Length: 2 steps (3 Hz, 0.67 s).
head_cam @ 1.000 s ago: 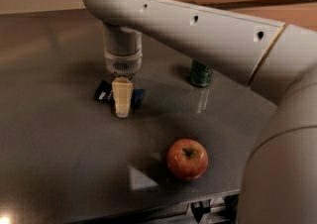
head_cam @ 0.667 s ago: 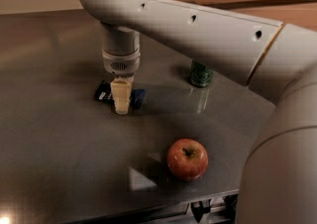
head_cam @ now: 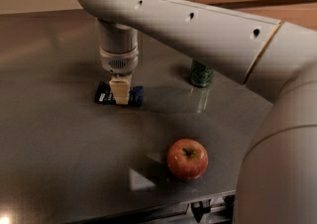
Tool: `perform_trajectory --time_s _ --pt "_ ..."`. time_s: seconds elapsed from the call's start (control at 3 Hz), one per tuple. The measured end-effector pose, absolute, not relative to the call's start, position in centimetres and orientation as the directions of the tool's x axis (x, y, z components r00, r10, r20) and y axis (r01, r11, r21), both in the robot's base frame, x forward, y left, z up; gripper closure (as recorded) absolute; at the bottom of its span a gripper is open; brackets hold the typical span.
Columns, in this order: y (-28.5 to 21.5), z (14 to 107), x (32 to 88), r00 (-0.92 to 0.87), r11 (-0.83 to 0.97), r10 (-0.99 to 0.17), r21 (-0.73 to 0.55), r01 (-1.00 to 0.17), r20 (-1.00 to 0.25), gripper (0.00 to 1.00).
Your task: Pick rxbar blueberry
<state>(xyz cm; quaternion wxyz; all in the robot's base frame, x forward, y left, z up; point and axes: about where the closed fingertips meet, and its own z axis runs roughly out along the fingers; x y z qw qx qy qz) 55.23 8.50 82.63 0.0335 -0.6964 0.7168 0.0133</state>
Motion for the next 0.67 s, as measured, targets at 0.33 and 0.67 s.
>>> perform_trajectory --time_s 0.33,0.67 --pt "7.9 83.5 55.2 -0.040 0.042 -0.996 -0.023 -0.999 -0.085 1.00" --pt "7.1 85.4 55.0 -0.043 0.046 -0.993 -0.025 -0.999 -0.114 1.00"
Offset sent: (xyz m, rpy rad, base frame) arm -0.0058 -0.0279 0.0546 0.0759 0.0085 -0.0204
